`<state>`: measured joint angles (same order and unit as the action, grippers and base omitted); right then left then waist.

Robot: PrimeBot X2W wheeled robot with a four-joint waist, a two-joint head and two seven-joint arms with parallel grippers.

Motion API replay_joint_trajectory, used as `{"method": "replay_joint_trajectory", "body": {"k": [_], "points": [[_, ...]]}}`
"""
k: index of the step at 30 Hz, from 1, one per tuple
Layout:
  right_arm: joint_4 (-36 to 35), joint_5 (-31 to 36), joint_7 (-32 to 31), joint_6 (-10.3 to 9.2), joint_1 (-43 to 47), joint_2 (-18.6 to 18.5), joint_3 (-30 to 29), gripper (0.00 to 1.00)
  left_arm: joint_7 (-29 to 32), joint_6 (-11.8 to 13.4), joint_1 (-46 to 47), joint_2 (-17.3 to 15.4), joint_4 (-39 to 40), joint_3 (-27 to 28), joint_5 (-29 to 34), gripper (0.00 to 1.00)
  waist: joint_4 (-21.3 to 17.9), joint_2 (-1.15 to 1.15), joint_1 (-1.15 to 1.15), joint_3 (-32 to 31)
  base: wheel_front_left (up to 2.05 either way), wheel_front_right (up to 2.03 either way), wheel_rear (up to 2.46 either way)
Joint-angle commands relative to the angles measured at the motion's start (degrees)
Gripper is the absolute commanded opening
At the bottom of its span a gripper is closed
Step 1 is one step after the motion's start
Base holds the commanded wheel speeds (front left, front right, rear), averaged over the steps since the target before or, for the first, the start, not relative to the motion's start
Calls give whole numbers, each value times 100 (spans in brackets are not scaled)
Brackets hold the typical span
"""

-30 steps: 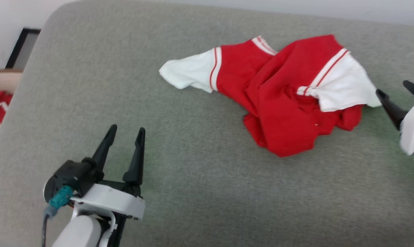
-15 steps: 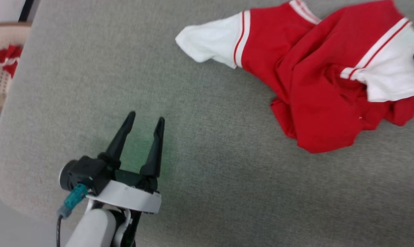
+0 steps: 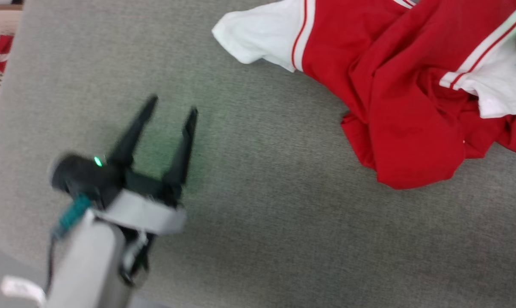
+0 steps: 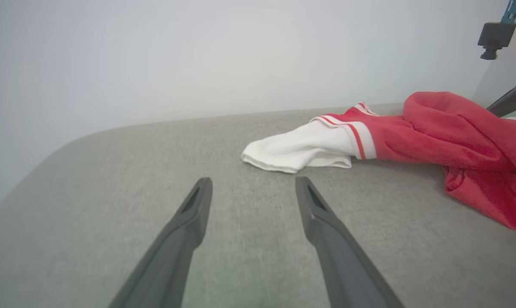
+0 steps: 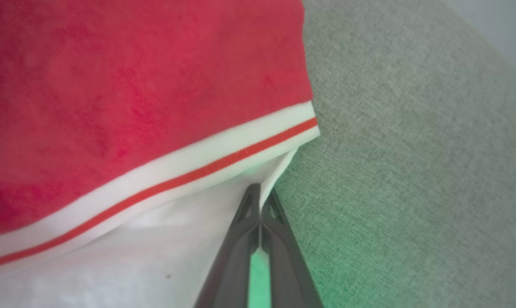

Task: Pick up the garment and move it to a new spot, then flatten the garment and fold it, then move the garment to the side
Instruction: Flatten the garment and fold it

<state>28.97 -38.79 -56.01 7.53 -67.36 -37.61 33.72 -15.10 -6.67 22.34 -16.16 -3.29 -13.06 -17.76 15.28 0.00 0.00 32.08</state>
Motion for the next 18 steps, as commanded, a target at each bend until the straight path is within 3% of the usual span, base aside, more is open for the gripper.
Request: {"method": "replay_joint_trajectory", "body": {"k": [1,5,7,12,18], "points": [[214,-24,-96,-8,313,22,202,0,57,-35,196,-84,16,-22,11,100,-78,0,0,50,0,0,0],[164,-80,21,-9,136,100,354,0,568,-71,1108,-678,37,-334,-288,100,-244,0,0,137,0,0,0],[155,-110,25,-9,40,134,460,0,964,-79,1713,-1097,12,-795,-664,100,-328,0,0,193,0,0,0],[114,-131,58,-10,-218,183,684,0,2340,-75,3370,-1973,-307,-2162,-2257,100,-484,0,0,375,0,0,0],[62,-188,5,-14,-572,213,967,0,4329,-74,5045,-2228,-1071,-3406,-4224,100,-651,0,0,668,0,0,0]]}}
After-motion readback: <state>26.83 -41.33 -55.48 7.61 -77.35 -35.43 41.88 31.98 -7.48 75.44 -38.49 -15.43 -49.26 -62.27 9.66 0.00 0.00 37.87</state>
